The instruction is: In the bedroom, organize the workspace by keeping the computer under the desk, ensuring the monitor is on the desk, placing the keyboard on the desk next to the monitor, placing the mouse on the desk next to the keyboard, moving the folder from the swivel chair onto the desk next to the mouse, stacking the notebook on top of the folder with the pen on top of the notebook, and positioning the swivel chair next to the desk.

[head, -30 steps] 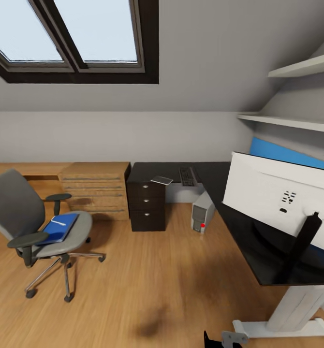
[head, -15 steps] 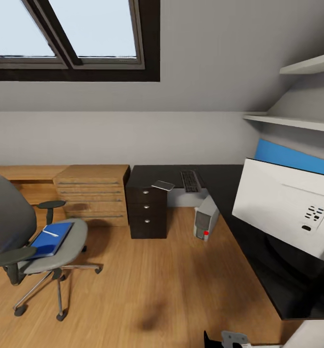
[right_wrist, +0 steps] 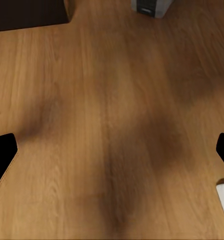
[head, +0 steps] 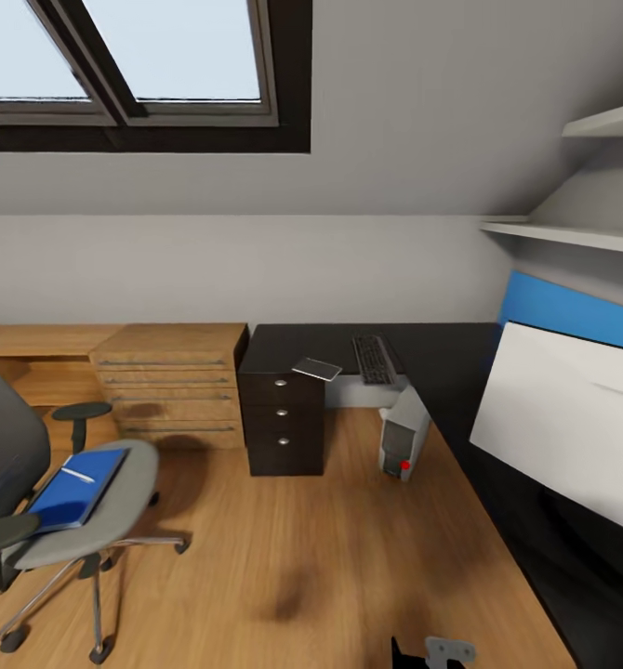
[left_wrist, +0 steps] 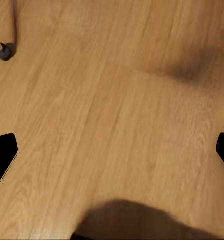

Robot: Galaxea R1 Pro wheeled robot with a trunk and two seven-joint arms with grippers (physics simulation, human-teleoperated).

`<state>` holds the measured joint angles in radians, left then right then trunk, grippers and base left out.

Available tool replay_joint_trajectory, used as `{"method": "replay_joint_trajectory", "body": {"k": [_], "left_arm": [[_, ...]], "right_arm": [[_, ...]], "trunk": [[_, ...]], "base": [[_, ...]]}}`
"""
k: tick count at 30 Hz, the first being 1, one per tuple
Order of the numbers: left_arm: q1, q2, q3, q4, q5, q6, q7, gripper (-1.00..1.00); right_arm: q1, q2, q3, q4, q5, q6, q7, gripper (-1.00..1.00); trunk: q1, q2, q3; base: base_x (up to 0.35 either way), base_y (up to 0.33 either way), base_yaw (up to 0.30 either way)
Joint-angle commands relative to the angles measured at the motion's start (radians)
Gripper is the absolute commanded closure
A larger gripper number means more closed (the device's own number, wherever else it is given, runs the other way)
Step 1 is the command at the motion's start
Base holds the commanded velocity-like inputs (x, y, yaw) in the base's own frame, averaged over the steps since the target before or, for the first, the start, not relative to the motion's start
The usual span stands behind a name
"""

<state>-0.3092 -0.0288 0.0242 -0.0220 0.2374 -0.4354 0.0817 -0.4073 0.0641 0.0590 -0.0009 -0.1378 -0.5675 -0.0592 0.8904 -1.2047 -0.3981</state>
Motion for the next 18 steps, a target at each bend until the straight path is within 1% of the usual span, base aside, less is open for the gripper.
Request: {"method": "replay_joint_trajectory", "body": {"k": [1, 14, 18], "left_arm": [[-0.001, 0.000, 0.002, 0.000, -0.001, -0.003, 0.003, -1.00], [-0.001, 0.000, 0.002, 0.000, -0.001, -0.002, 0.003, -1.00], [-0.001, 0.000, 0.002, 0.000, -0.001, -0.002, 0.003, -1.00]], "right_arm": [[-0.001, 0.000, 0.007, 0.001, -0.008, -0.003, -0.002, -1.00], [-0.001, 0.000, 0.007, 0.002, -0.008, -0.003, -0.002, -1.00], [-0.001, 0.000, 0.007, 0.002, -0.008, -0.003, -0.003, -1.00]], "trunk": [[0.001, -0.001, -0.001], [0.001, -0.001, -0.001], [0.001, -0.001, -0.001]], "base": [[0.332, 0.144, 0.000], [0.306, 0.198, 0.000], [0.305, 0.143, 0.000]]}}
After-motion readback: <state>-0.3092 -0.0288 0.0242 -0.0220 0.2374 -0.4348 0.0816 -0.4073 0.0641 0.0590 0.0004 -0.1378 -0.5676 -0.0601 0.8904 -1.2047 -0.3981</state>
